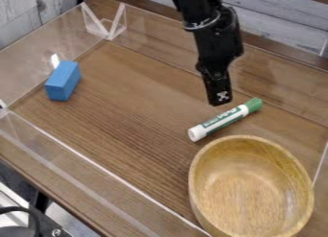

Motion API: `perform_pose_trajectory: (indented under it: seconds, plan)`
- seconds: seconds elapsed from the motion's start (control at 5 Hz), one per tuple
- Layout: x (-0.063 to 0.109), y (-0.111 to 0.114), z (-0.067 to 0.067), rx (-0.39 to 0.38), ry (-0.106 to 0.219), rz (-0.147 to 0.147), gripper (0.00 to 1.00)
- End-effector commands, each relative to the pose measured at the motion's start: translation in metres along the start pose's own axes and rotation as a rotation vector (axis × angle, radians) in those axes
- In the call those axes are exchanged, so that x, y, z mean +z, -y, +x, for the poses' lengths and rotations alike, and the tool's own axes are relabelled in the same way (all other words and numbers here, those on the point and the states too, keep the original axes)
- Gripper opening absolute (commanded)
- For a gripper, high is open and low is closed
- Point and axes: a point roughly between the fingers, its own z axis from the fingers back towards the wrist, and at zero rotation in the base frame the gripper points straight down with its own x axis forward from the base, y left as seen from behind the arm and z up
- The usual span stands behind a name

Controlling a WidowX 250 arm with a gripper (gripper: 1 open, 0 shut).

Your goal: Remove the green marker from inside the brown bowl and put it on the table

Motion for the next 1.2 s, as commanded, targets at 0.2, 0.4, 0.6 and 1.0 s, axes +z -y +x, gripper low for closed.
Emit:
perform_pose_trajectory:
  seconds: [0.2, 0.4, 0.6, 1.0]
  plan:
    - [0.023, -0.011, 0.010, 0.009, 0.064, 0.038, 0.00]
    - [0.023, -0.013, 0.010, 0.026, 0.079, 0.030, 1.00]
    - [0.025, -0.016, 0.009, 0.047, 0.094, 0.021, 1.00]
    - [0.030, -0.030, 0.005, 0.094, 0.103, 0.027, 1.00]
